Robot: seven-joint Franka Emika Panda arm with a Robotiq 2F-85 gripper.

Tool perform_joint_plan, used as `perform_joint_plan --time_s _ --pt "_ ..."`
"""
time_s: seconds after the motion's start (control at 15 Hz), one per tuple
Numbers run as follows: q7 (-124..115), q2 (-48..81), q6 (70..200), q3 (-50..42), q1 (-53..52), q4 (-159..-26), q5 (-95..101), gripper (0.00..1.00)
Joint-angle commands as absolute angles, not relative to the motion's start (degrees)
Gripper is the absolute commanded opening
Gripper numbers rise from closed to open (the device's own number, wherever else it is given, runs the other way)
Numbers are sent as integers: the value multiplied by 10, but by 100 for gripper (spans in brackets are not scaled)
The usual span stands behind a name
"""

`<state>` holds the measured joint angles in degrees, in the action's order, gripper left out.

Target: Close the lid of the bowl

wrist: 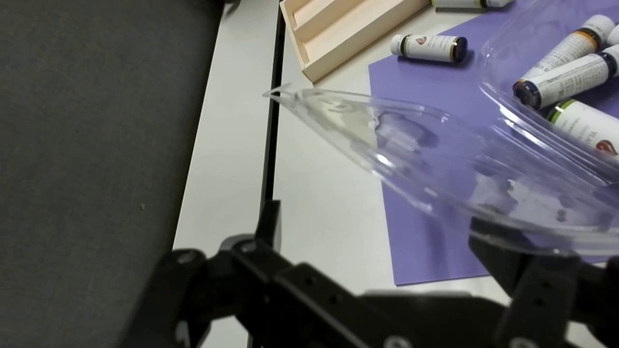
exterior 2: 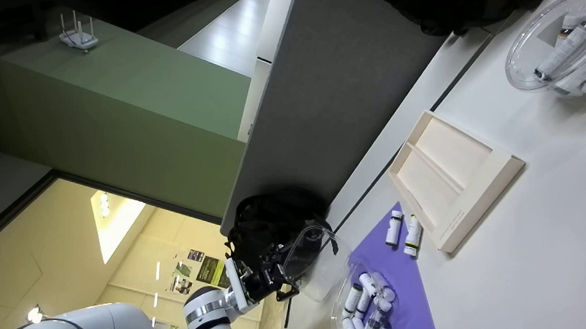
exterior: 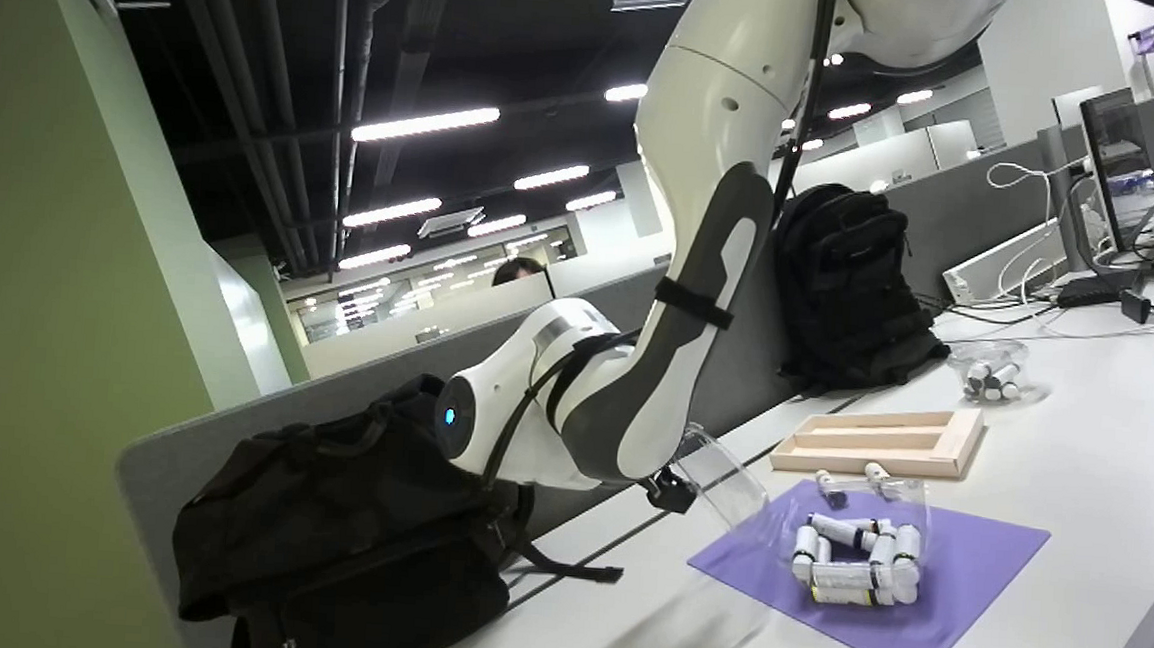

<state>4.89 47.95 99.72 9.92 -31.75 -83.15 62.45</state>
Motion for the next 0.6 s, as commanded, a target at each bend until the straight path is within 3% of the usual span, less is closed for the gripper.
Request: perform_joint_plan --time_s 0.0,0.53 --pt "70 452 975 113 -308 -853 620 100" --pt "92 384 920 142 -291 -928 590 100"
